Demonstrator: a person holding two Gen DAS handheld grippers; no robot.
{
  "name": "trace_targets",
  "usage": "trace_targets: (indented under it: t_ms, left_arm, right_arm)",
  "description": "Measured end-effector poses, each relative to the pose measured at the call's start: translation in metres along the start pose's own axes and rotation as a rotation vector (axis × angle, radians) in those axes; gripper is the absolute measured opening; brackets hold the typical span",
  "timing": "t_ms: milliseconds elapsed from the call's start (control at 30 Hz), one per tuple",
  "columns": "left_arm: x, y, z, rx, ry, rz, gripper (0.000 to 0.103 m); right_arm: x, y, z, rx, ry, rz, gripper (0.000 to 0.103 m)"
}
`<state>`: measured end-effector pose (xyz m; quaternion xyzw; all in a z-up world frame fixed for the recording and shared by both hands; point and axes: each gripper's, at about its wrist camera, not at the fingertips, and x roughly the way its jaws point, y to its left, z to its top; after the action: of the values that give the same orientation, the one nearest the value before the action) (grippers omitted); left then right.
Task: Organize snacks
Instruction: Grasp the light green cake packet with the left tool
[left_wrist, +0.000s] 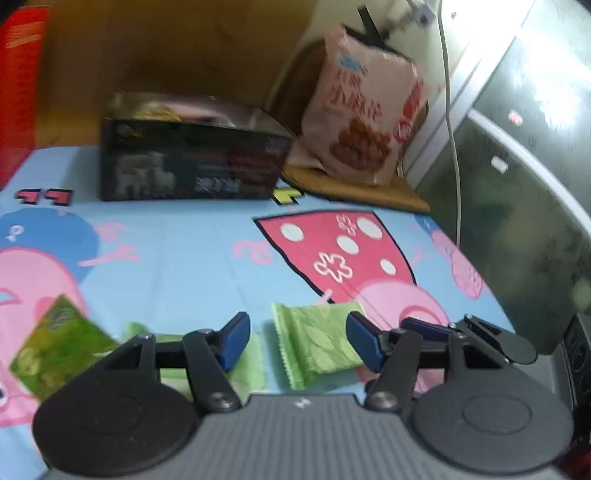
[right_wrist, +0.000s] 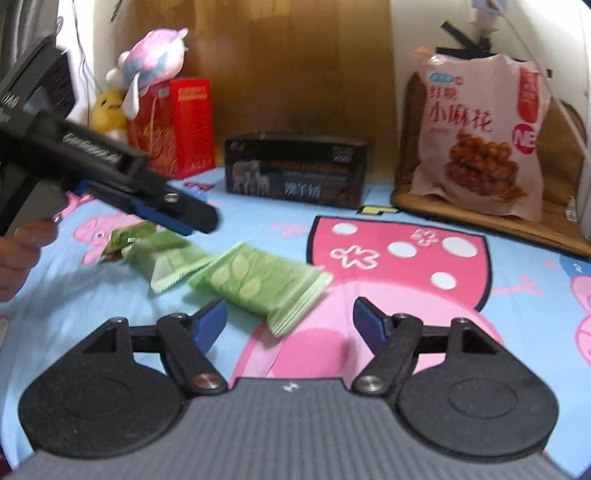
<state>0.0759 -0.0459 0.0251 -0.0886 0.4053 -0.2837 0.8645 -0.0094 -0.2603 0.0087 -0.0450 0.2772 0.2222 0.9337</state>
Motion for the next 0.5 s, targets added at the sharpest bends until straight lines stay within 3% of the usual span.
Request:
trace_targets:
  t_ms: [167, 300, 367, 500]
  left_arm:
    - [0.032, -0.01, -0.003, 0.034, 0.098, 0.006, 0.053]
    - [0.036, -0.022, -0.006, 0.09, 0.093, -0.003, 0.047]
    - [0.032, -0.023, -0.001, 0.093, 0.08, -0.007, 0.044]
    - [0.015, -0.027, 0.024, 0.141, 0.007, 0.017, 0.044]
  right_arm:
    - [0.007, -0.002, 0.001, -0.002, 0.018, 0.029, 0.073]
    - [0.017, -0.002, 0.001, -0.002, 0.033, 0.061, 0.045]
    - [0.02, -0.001, 0.005, -0.004, 0.035, 0.068, 0.035]
    - [0.026, -0.002, 0.023, -0.004, -0.018, 0.066, 0.031]
